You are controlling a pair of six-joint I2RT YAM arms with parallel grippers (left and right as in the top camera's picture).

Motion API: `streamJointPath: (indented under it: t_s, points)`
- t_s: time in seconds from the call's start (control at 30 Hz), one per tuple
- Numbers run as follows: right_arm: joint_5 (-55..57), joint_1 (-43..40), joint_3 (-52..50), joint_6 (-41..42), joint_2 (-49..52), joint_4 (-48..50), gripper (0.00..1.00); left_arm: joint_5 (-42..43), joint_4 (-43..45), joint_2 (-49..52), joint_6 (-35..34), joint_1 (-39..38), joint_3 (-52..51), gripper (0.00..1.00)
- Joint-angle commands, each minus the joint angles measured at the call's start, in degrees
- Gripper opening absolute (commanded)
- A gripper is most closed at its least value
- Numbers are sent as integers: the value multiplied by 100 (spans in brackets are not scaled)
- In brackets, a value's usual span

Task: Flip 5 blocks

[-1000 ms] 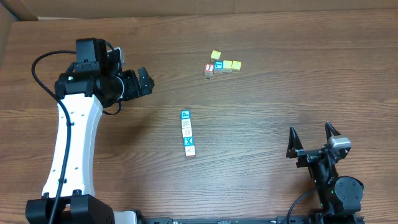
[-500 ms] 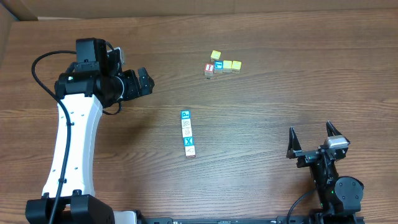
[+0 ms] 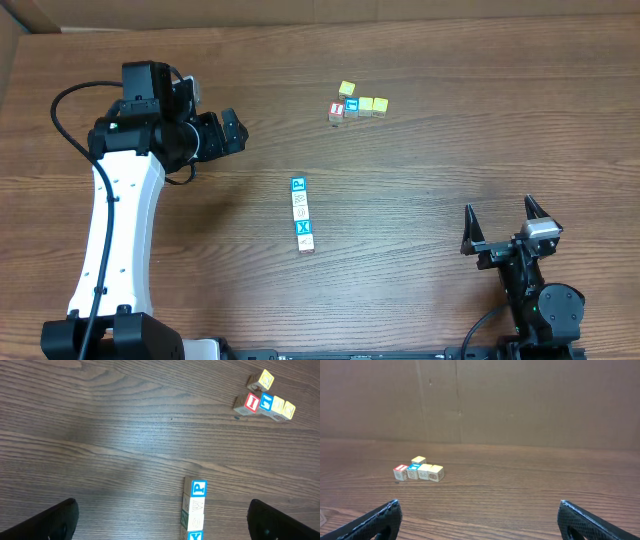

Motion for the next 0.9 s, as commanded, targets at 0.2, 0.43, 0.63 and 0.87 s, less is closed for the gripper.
streamJointPath:
  t_s: [0.2, 0.43, 0.63, 0.87]
  points:
    - [-35, -44, -61, -22, -52, 31, 100, -17, 7, 42, 129, -33, 24, 100]
    - [-35, -44, -61, -24, -50, 31, 100, -50, 2, -503, 138, -44, 24, 100]
    - [-35, -44, -61, -22, -50, 31, 100, -343, 9, -1768, 129, -44, 24, 100]
    - [-35, -44, -61, -22, -50, 31, 100, -767, 68, -3407, 131, -46, 22, 100]
